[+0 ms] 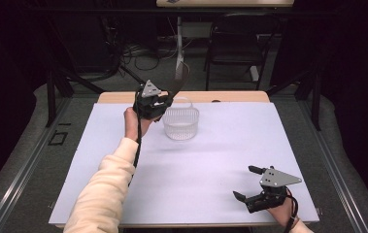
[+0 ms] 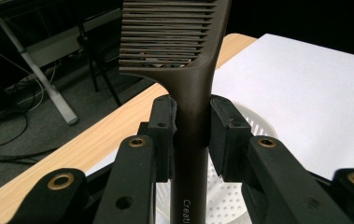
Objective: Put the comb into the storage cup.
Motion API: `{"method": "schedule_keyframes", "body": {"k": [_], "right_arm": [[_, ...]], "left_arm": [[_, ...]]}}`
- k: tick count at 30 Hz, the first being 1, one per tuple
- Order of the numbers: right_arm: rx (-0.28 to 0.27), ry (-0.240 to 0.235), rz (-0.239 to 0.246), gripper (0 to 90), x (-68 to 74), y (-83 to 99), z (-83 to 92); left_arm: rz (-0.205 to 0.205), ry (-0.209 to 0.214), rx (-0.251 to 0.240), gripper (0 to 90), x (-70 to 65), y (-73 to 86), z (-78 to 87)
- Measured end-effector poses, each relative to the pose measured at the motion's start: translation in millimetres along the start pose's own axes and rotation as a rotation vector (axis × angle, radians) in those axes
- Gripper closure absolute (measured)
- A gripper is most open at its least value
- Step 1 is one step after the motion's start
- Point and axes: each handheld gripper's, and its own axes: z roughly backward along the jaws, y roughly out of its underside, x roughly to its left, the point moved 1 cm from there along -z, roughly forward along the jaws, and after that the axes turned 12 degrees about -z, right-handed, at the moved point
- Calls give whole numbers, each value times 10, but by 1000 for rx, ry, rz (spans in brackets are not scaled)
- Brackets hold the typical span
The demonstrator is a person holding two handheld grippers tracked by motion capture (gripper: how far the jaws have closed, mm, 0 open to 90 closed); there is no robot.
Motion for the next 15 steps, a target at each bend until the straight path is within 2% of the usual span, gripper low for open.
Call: {"method": "schedule_keyframes", "body": {"k": [9, 15], "right_arm": [[-1, 0, 0, 0, -1, 1, 1], [-1, 0, 0, 0, -1, 1, 1]], "left_arm": [[-12, 10, -5, 721, -8, -11, -57], [-46, 21, -12, 720, -16, -27, -71]]}}
